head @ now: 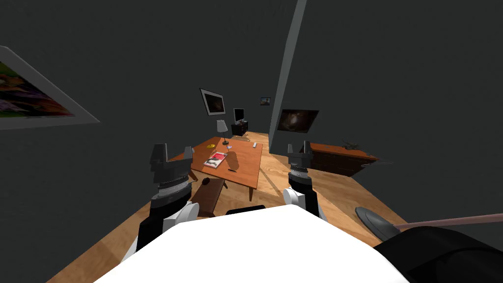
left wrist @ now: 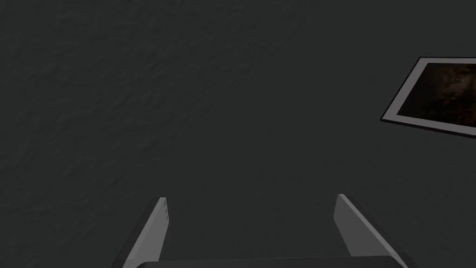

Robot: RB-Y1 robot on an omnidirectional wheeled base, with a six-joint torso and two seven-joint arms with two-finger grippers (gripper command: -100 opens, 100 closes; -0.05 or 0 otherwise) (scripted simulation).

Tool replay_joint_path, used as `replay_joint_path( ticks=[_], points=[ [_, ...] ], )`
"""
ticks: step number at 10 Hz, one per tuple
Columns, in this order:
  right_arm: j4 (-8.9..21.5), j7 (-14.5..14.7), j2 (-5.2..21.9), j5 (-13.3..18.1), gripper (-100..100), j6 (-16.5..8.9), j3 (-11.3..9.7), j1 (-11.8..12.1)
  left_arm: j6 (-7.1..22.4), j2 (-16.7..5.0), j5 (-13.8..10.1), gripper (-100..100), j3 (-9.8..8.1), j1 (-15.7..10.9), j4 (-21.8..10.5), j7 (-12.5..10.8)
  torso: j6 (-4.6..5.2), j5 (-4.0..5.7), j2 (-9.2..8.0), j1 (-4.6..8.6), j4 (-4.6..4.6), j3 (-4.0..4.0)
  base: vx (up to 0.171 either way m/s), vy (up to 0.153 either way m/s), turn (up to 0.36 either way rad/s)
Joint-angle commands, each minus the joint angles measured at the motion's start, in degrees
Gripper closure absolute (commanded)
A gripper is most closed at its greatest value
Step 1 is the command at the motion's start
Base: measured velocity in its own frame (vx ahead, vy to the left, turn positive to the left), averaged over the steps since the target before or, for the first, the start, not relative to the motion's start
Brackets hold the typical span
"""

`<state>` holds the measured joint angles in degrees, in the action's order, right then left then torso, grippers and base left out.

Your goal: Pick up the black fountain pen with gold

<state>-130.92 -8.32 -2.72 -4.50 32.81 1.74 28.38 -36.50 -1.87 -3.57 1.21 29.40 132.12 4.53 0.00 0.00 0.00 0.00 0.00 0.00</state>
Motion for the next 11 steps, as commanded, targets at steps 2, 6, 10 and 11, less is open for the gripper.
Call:
replay_joint_path(
  ticks=[2,6,10,11],
  points=[
    [0.0,0.0,0.0,0.0,0,0.0,0.0,0.0,3.3,-3.0,-0.1,-100,-0.29,1.4,-2.0,0.2,0.02,0.00,-0.21,-0.02,-0.03,0.11,-0.116,-0.021,-0.129],
    [0.0,0.0,0.0,0.0,0,0.0,0.0,0.0,8.4,-5.9,-0.4,-100,-0.75,3.6,-5.4,0.6,0.01,0.01,-0.43,0.06,-0.10,0.25,-0.129,-0.030,-0.088],
    [0.0,0.0,0.0,0.0,0,0.0,0.0,0.0,15.4,-9.0,-1.2,-100,-1.33,6.3,-10.2,1.1,0.01,0.02,-0.51,0.10,-0.11,0.30,-0.140,-0.039,-0.140],
    [0.0,0.0,0.0,0.0,0,0.0,0.0,0.0,15.8,-9.0,-1.2,-100,-1.33,6.3,-10.3,1.1,0.01,0.02,-0.59,0.08,-0.13,0.34,-0.129,-0.030,-0.053]
  ],
)
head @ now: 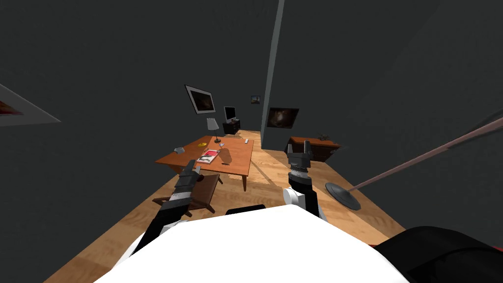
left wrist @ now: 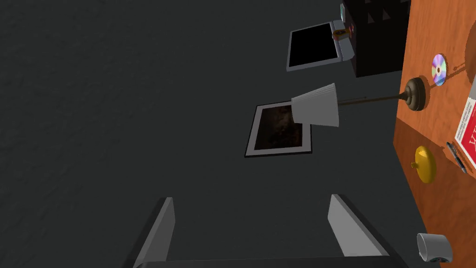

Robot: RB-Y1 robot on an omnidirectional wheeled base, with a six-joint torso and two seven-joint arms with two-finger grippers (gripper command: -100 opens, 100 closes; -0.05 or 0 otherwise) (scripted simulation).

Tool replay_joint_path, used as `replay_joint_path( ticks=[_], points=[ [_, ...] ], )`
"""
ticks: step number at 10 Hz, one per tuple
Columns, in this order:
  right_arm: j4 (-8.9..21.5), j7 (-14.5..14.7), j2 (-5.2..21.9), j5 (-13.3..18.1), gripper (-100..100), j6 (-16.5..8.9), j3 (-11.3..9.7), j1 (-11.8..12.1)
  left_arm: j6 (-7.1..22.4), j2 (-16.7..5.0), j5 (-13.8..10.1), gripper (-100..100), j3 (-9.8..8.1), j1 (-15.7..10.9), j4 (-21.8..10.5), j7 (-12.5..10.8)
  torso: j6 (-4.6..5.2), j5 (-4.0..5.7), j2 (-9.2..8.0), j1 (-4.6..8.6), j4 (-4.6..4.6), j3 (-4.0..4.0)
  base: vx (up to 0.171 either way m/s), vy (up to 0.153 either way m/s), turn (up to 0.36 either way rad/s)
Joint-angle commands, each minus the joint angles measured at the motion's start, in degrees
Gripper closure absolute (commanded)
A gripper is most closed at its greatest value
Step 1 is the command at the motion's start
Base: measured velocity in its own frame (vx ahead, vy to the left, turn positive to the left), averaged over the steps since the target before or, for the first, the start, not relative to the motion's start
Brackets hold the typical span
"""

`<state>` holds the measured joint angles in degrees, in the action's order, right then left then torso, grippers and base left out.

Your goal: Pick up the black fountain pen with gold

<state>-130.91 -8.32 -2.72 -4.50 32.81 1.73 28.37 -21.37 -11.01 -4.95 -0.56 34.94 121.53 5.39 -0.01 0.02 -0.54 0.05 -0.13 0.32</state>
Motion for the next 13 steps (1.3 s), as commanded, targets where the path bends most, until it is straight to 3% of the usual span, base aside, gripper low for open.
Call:
replay_joint_path(
  ticks=[1,4,7,9,12,13],
  points=[
    [0.0,0.0,0.0,0.0,0,0.0,0.0,0.0,2.9,-0.9,-0.2,-100,0.21,1.7,-1.5,0.5,0.00,0.00,0.00,0.00,0.00,0.00,-0.138,-0.064,-0.106],
    [0.0,0.0,0.0,0.0,0,0.0,0.0,0.0,6.2,-2.0,-0.8,-100,-0.04,2.6,-3.5,0.8,0.01,0.02,0.06,0.09,0.02,-0.04,-0.098,-0.051,-0.102],
    [0.0,0.0,0.0,0.0,0,0.0,0.0,0.0,10.3,-4.3,-2.1,-100,-0.62,4.4,-7.8,1.3,0.00,0.01,0.22,0.00,0.04,-0.12,-0.083,-0.047,-0.136],
    [0.0,0.0,0.0,0.0,0,0.0,0.0,0.0,11.9,-4.3,-2.1,-100,-0.62,4.4,-7.8,1.3,0.00,0.01,0.23,0.02,0.04,-0.13,-0.050,-0.032,-0.027],
    [0.0,0.0,0.0,0.0,0,0.0,0.0,0.0,16.4,-6.7,-3.8,-100,-1.30,6.0,-12.6,2.0,0.00,0.00,0.32,-0.01,0.07,-0.18,-0.054,-0.046,-0.139],
    [0.0,0.0,0.0,0.0,0,0.0,0.0,0.0,18.0,-6.7,-3.8,-100,-1.30,6.0,-12.6,2.0,0.02,0.01,0.29,0.03,0.06,-0.17,-0.070,-0.056,-0.086]
  ],
)
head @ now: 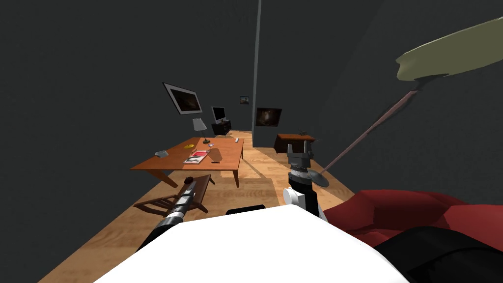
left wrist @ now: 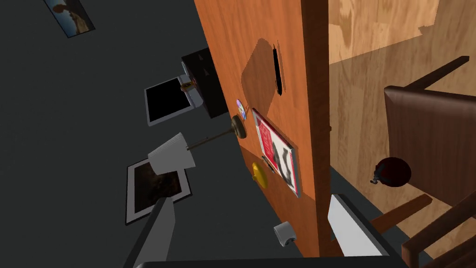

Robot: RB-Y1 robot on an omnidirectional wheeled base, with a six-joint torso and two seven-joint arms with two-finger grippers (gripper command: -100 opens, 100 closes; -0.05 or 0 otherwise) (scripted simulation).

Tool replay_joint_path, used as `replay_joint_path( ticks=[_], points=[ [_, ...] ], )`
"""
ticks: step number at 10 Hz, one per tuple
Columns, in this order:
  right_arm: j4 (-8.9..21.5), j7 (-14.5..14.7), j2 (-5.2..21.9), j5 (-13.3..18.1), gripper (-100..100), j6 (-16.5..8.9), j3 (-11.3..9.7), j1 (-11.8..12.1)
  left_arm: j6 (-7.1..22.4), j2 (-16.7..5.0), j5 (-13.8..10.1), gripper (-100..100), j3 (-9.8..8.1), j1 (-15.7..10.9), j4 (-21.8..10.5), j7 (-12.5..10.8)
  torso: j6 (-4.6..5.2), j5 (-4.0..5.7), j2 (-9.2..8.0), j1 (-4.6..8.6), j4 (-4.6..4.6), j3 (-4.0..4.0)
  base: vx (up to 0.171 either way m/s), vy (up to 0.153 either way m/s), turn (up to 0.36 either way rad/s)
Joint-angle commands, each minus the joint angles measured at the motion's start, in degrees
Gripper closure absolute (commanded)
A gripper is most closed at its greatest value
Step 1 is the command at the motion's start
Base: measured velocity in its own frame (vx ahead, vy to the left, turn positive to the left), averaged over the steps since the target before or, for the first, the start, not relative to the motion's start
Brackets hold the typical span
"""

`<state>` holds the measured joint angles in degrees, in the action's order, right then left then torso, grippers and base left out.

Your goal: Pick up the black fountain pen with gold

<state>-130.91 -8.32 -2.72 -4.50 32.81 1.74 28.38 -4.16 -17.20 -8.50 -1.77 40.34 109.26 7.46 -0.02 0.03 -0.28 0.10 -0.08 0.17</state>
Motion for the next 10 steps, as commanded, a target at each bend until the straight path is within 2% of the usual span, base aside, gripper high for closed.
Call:
replay_joint_path(
  ticks=[1,2,3,5,6,7,8,9,10],
  points=[
    [0.0,0.0,0.0,0.0,0,0.0,0.0,0.0,2.9,-1.7,-1.3,-100,-0.46,1.3,-2.9,0.3,0.00,0.00,0.00,0.00,0.00,0.00,-0.077,-0.063,-0.169],
    [0.0,0.0,0.0,0.0,0,0.0,0.0,0.0,3.8,-1.7,-1.3,-100,-0.46,1.3,-2.9,0.3,0.01,0.00,-0.05,0.00,-0.01,0.03,-0.060,-0.048,-0.083],
    [0.0,0.0,0.0,0.0,0,0.0,0.0,0.0,5.2,-2.9,-2.4,-100,-0.86,2.0,-5.4,0.7,0.00,-0.01,0.00,-0.04,0.00,0.01,-0.043,-0.069,-0.172],
    [0.0,0.0,0.0,0.0,0,0.0,0.0,0.0,6.8,-2.9,-2.4,-100,-0.86,2.0,-5.6,0.7,-0.01,0.00,0.10,-0.03,0.02,-0.06,-0.023,-0.032,-0.032],
    [0.0,0.0,0.0,0.0,0,0.0,0.0,0.0,8.6,-4.2,-3.6,-100,-1.28,2.6,-8.4,1.1,0.00,-0.02,0.17,-0.15,0.03,-0.09,-0.024,-0.037,-0.199],
    [0.0,0.0,0.0,0.0,0,0.0,0.0,0.0,9.9,-4.2,-3.6,-100,-1.28,2.6,-8.4,1.1,0.03,-0.02,0.16,-0.12,0.03,-0.09,-0.024,-0.033,-0.089],
    [0.0,0.0,0.0,0.0,0,0.0,0.0,0.0,11.6,-5.6,-5.0,-100,-1.71,3.1,-11.1,1.5,-0.01,-0.03,0.16,-0.12,0.03,-0.09,-0.024,-0.062,-0.170],
    [0.0,0.0,0.0,0.0,0,0.0,0.0,0.0,12.8,-5.6,-5.0,-100,-1.71,3.1,-11.3,1.5,0.02,-0.01,0.15,-0.03,0.03,-0.09,-0.016,-0.056,-0.077],
    [0.0,0.0,0.0,0.0,0,0.0,0.0,0.0,14.8,-6.9,-6.4,-100,-2.15,3.5,-14.2,1.9,-0.01,0.00,0.18,-0.05,0.03,-0.10,-0.004,-0.064,-0.190]
  ],
)
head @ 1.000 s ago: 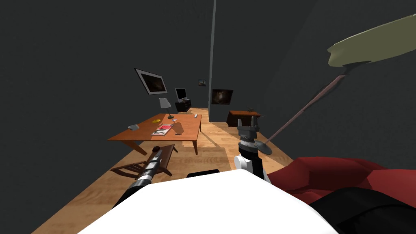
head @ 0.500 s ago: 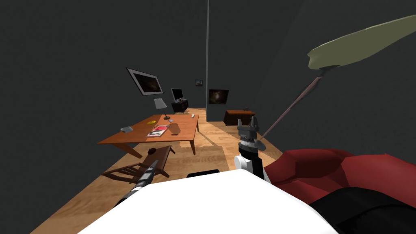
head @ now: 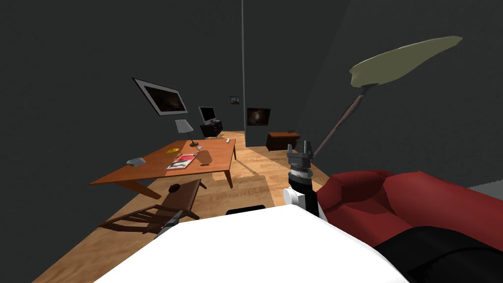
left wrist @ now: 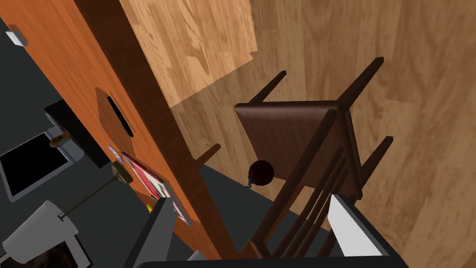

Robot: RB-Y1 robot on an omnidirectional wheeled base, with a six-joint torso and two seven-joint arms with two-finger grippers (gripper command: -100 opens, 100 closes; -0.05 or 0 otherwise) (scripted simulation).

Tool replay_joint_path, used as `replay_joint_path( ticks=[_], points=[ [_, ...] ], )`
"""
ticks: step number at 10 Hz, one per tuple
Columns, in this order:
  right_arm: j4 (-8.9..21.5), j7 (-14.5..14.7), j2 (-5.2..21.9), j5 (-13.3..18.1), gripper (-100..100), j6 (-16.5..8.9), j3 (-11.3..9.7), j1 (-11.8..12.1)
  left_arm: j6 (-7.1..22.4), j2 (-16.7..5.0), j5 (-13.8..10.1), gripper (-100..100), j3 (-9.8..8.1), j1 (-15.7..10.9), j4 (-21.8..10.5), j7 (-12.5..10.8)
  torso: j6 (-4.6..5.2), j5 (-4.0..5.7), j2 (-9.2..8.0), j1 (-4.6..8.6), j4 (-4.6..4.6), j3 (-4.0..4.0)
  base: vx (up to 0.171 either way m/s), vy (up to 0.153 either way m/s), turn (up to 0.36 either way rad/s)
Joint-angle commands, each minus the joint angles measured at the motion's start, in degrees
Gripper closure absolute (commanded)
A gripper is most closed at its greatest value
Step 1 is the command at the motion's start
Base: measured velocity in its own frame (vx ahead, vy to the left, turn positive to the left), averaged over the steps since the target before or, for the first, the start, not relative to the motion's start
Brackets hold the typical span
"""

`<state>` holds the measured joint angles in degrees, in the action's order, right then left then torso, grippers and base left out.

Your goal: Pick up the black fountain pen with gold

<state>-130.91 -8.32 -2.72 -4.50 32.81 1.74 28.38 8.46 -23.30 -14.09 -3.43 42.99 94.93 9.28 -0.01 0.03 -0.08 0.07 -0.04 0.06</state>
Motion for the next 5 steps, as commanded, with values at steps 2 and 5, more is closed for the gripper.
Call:
replay_joint_path(
  ticks=[2,5],
  points=[
    [0.0,0.0,0.0,0.0,0,0.0,0.0,0.0,4.5,-2.2,-2.4,-100,-0.93,1.1,-2.8,0.6,-0.02,0.00,0.02,-0.04,0.00,-0.01,0.004,-0.049,-0.099],
    [0.0,0.0,0.0,0.0,0,0.0,0.0,0.0,8.7,-3.6,-4.0,-100,-1.36,1.3,-5.8,1.0,0.00,0.00,0.10,-0.05,0.02,-0.06,0.020,-0.042,-0.124]
  ],
)
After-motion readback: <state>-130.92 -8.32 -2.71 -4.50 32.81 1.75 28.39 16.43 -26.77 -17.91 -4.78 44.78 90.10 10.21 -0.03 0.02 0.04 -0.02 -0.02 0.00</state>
